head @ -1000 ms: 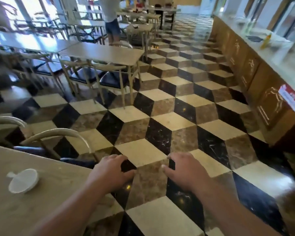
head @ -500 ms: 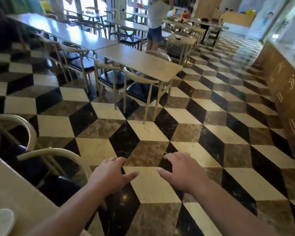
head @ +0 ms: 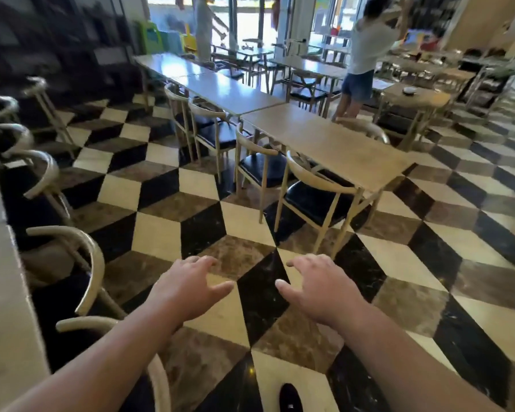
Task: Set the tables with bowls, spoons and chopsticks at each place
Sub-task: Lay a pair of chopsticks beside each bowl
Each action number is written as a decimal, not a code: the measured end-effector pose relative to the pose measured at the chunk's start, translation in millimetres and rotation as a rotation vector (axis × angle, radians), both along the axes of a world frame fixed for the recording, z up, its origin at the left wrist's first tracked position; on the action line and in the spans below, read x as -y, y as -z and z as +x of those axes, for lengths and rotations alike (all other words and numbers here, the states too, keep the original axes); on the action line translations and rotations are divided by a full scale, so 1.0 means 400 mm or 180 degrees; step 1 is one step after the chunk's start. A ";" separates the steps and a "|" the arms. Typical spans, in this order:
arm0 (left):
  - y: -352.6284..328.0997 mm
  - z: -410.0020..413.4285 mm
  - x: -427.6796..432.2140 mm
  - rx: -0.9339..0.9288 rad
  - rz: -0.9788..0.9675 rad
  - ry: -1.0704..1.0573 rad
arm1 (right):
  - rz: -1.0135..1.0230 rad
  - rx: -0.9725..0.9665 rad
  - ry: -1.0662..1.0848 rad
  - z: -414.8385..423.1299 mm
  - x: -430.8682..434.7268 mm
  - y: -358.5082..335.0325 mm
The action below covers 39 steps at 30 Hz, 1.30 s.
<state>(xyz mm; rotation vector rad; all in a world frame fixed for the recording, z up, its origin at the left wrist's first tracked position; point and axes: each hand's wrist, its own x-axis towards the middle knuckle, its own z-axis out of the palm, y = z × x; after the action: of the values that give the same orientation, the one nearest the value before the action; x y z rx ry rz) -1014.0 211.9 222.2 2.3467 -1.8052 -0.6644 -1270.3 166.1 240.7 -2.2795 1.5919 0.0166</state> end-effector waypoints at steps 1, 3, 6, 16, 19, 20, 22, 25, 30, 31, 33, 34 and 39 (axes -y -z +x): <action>0.007 0.020 0.038 0.0028 0.0021 -0.0141 | -0.0001 -0.0033 -0.0132 0.024 0.066 0.007; 0.015 0.058 0.107 0.0065 0.0059 -0.0438 | 0.0027 -0.0126 -0.0395 0.075 0.195 0.016; -0.009 0.110 0.193 0.0069 0.0075 -0.0853 | 0.0216 -0.0192 -0.0797 0.167 0.378 0.003; -0.016 0.380 0.330 0.0017 0.0034 -0.2182 | 0.0201 -0.0111 -0.2133 0.621 0.726 -0.041; 0.019 0.500 0.385 -0.0027 -0.0001 -0.2411 | 0.0210 -0.0145 -0.2359 0.774 0.802 -0.011; 0.034 0.543 0.408 -0.0052 -0.0006 -0.2484 | 0.0212 -0.0167 -0.2399 0.826 0.830 0.002; 0.072 0.638 0.458 -0.0153 -0.0044 -0.2626 | 0.0201 -0.0267 -0.2491 0.935 0.888 0.026; 0.102 0.777 0.546 -0.0346 0.0004 -0.2755 | 0.0139 -0.0514 -0.2618 1.096 0.985 0.036; 0.040 1.007 0.706 -0.0355 -0.0079 -0.2752 | 0.0122 -0.0392 -0.2576 1.342 1.139 -0.039; 0.026 1.057 0.737 -0.0314 -0.0110 -0.2732 | 0.0110 -0.0302 -0.2558 1.391 1.167 -0.054; 0.006 1.138 0.791 -0.0242 -0.0120 -0.2718 | 0.0084 -0.0186 -0.2569 1.473 1.208 -0.072; 0.003 1.176 0.817 -0.0202 -0.0118 -0.2726 | 0.0071 -0.0138 -0.2599 1.513 1.227 -0.074; 0.016 1.359 0.903 -0.0098 -0.0092 -0.3038 | 0.0065 -0.0029 -0.2877 1.727 1.345 -0.045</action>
<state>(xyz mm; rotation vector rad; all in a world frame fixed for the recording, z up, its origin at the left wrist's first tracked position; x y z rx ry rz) -470.5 -149.2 215.8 2.7161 -0.4984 -0.4915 -579.7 -371.8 258.7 -2.7636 0.4423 0.2645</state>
